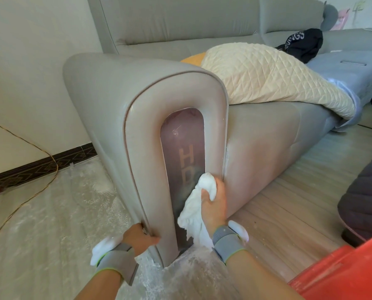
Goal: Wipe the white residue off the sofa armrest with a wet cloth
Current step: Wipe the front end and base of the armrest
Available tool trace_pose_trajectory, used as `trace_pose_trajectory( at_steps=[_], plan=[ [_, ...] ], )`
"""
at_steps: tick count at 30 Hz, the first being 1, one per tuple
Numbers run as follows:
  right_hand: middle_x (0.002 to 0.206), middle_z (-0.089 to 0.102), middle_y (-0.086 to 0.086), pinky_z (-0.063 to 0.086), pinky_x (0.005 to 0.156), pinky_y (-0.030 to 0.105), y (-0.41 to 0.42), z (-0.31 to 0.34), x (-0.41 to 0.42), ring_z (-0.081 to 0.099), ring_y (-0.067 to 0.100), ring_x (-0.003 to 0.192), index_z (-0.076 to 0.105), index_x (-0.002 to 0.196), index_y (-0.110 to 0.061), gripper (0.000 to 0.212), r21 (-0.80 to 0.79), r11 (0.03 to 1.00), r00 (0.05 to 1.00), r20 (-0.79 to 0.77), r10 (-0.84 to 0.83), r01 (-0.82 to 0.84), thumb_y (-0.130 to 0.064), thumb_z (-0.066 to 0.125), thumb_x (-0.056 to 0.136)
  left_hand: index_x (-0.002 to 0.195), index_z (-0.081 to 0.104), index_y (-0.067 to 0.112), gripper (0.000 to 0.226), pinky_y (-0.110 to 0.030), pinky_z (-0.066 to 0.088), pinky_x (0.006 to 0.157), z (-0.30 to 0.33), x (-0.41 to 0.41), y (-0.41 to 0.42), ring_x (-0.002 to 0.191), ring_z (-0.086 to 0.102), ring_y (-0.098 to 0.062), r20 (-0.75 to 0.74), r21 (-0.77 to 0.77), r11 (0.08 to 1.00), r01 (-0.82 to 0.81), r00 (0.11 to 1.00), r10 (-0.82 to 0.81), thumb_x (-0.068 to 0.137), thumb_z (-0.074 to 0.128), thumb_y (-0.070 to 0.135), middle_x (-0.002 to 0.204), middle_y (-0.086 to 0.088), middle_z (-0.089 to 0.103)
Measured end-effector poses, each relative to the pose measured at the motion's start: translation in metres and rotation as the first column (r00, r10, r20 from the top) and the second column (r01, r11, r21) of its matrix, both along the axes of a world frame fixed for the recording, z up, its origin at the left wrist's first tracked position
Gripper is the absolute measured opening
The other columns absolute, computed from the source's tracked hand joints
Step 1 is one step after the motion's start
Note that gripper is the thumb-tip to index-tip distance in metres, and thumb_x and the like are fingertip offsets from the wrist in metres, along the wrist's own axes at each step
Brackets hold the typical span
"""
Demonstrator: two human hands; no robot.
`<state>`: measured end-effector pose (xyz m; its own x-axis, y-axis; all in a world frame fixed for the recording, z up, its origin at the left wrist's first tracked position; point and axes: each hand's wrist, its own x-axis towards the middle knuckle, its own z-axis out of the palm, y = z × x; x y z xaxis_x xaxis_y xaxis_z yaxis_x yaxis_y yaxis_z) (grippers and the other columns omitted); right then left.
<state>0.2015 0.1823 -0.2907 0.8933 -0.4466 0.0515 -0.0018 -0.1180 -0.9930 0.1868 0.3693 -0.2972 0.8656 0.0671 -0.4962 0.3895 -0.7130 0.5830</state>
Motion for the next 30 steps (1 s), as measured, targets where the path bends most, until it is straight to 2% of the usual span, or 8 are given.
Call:
trace_pose_trajectory(
  at_steps=[3,8,11,16,19,23,28,30],
  plan=[
    [0.117,0.052,-0.009,0.037,0.1,0.027,0.003,-0.005,-0.007,0.048,0.016,0.111,0.046,0.127,-0.026,0.04,-0.061,0.994,0.995,-0.052,0.086,-0.089,-0.013,0.054,0.09,0.113,0.057,0.005,0.059,-0.035,0.05,0.078,-0.002,0.002,-0.003,0.1,0.062,-0.031,0.015,0.011,1.0,-0.024,1.0,0.023,0.065,0.075,0.034,0.105,-0.011,0.065],
    [0.106,0.059,-0.003,0.04,0.087,0.021,-0.019,0.005,-0.019,0.054,0.017,0.102,0.056,0.108,-0.025,0.034,-0.044,0.937,0.936,-0.08,0.343,-0.347,-0.002,0.06,0.084,0.113,0.056,0.003,0.048,-0.028,0.044,0.067,-0.009,0.004,-0.004,0.082,0.056,-0.024,0.068,0.012,0.999,-0.052,0.996,0.051,0.074,0.074,0.024,0.107,-0.014,0.064],
    [0.099,0.062,0.001,0.043,0.082,0.024,-0.028,0.022,-0.018,0.056,0.018,0.094,0.058,0.102,-0.023,0.034,0.008,0.965,0.965,-0.015,0.262,-0.262,0.003,0.06,0.08,0.113,0.055,0.001,0.048,-0.03,0.045,0.069,-0.01,0.003,-0.003,0.084,0.056,-0.025,0.068,0.016,0.998,-0.055,0.996,0.053,0.075,0.074,0.025,0.108,-0.015,0.064],
    [0.105,0.054,-0.004,0.037,0.084,0.02,-0.039,0.07,-0.016,0.05,0.012,0.097,0.054,0.12,-0.013,0.038,-0.031,1.0,0.989,0.145,0.003,0.001,0.0,0.056,0.085,0.121,0.051,0.001,0.048,-0.03,0.044,0.076,-0.001,0.003,-0.005,0.096,0.059,-0.03,0.033,0.01,1.0,0.01,0.999,-0.01,0.081,0.068,0.021,0.108,-0.018,0.062],
    [0.111,0.054,-0.002,0.037,0.086,0.022,-0.045,0.098,-0.009,0.049,0.012,0.1,0.051,0.123,-0.014,0.038,-0.02,0.995,0.974,0.209,-0.09,0.096,-0.004,0.053,0.087,0.127,0.047,0.001,0.053,-0.034,0.047,0.085,0.006,0.002,-0.004,0.111,0.058,-0.032,-0.001,0.036,0.998,0.042,0.999,-0.042,0.084,0.066,0.024,0.118,-0.018,0.06],
    [0.121,0.059,0.008,0.042,0.098,0.03,-0.051,0.126,0.012,0.054,0.02,0.109,0.054,0.124,-0.009,0.039,-0.02,0.98,0.947,0.264,-0.184,0.196,-0.005,0.05,0.085,0.12,0.051,0.0,0.048,-0.04,0.048,0.085,0.01,0.001,-0.004,0.117,0.056,-0.033,-0.003,0.084,0.996,0.04,0.999,-0.04,0.083,0.066,0.025,0.123,-0.02,0.059],
    [0.125,0.056,0.006,0.039,0.098,0.024,-0.055,0.147,0.037,0.052,0.017,0.112,0.05,0.127,-0.009,0.04,-0.082,0.987,0.952,0.284,-0.11,0.139,-0.006,0.047,0.087,0.12,0.054,-0.002,0.045,-0.037,0.048,0.085,0.001,0.003,-0.002,0.114,0.057,-0.036,-0.004,0.011,1.0,-0.018,1.0,0.018,0.083,0.066,0.023,0.121,-0.022,0.06],
    [0.125,0.056,0.003,0.038,0.098,0.022,-0.054,0.147,0.041,0.051,0.014,0.113,0.05,0.129,-0.011,0.041,-0.077,0.991,0.957,0.276,-0.086,0.111,-0.007,0.045,0.088,0.12,0.052,-0.002,0.048,-0.033,0.045,0.075,0.0,0.003,0.0,0.114,0.056,-0.037,-0.011,0.008,1.0,0.003,1.0,-0.003,0.083,0.066,0.026,0.12,-0.023,0.059]
  ],
)
